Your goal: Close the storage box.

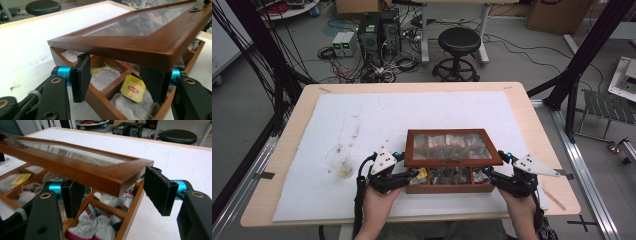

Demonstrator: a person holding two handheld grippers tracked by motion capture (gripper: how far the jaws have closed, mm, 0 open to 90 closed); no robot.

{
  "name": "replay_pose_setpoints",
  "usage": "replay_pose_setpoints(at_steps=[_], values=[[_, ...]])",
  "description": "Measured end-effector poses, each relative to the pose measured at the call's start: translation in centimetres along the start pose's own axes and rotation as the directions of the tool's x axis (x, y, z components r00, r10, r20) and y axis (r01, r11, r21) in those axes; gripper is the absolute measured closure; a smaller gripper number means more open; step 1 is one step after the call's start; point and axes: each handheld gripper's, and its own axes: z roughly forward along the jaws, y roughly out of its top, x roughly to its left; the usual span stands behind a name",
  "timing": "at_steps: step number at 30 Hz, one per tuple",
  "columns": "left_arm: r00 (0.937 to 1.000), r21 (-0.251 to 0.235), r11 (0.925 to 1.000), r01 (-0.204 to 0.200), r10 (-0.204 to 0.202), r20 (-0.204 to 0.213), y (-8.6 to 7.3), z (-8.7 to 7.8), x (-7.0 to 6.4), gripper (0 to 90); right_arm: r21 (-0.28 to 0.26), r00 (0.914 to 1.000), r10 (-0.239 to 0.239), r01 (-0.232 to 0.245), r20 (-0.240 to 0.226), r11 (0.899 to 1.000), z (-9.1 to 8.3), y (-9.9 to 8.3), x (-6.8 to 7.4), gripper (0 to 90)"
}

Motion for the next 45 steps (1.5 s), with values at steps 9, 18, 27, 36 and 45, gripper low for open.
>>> replay_pose_setpoints(at_steps=[9, 18, 27, 36, 45], values=[[0.9998, 0.034, 0.9994, -0.008, 0.008, 0.015, -1.0, -0.7, -1.2, 42.3, 0.037, 1.0, -0.004, 0.004, -0.007, 0.999, -0.6, -1.4, 0.4, 35.4], [0.9998, 0.039, 0.9992, 0.0, -0.001, 0.022, -2.0, -1.1, -1.7, 42.3, 0.07, 0.9995, -0.024, 0.025, -0.019, 0.997, -1.1, -2.5, 0.9, 35.4], [1.0, 0.055, 0.9985, 0.006, -0.007, 0.004, -2.8, -1.1, -1.8, 42.3, 0.084, 0.9991, -0.036, 0.037, -0.024, 0.996, -1.3, -3.4, 1.1, 35.1], [0.9999, 0.074, 0.9971, -0.015, 0.015, -0.003, -3.1, -0.9, -2.1, 42.3, 0.094, 0.9989, -0.028, 0.031, -0.037, 0.995, -1.2, -4.1, 1.0, 35.1], [1.0, 0.082, 0.9966, -0.002, 0.001, 0.005, -3.2, -0.9, -2.0, 42.3, 0.091, 0.9996, -0.019, 0.021, -0.022, 0.996, -1.4, -4.6, 1.0, 35.1]])
